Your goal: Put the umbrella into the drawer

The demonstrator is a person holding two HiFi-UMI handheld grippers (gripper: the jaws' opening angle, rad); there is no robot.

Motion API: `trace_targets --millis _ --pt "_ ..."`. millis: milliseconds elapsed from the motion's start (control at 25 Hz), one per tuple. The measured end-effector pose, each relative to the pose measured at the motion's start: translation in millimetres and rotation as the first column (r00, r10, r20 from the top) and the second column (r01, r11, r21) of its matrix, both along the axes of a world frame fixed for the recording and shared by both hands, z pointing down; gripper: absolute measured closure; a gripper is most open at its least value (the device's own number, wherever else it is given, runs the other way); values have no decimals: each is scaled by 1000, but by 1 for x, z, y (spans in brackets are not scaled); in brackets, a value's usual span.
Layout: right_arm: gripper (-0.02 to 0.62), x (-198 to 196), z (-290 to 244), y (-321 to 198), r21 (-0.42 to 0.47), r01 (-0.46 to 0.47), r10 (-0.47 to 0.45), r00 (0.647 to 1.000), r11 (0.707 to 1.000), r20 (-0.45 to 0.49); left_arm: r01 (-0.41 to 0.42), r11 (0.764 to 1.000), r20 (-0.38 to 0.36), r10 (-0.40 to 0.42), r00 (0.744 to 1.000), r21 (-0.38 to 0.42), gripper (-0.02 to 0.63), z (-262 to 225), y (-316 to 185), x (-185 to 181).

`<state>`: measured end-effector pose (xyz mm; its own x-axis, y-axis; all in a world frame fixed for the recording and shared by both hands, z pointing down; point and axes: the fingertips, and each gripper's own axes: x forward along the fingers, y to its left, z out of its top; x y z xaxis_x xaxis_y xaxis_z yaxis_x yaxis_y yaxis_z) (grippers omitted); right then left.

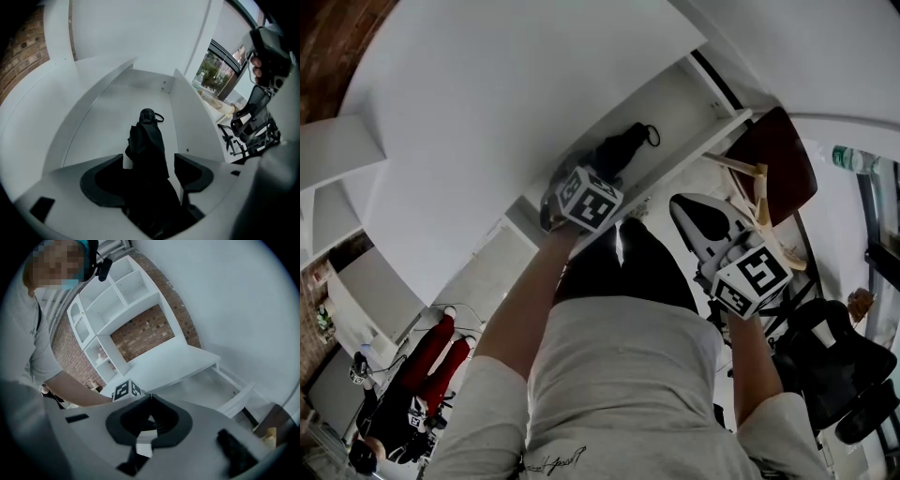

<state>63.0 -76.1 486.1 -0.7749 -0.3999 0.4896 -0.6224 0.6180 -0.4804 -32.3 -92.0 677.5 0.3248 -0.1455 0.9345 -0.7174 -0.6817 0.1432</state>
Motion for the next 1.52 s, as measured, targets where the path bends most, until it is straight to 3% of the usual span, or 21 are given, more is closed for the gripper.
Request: trace_targets --millis 840,1520 --pt "566 1 -18 14 19 10 -10 1000 1000 -26 42 992 -80 -33 996 118 291 -70 9 -11" --pt "567 -19 -43 12 71 49 -47 999 996 -23 184 955 -213 -135 968 232 458 -154 24 -32"
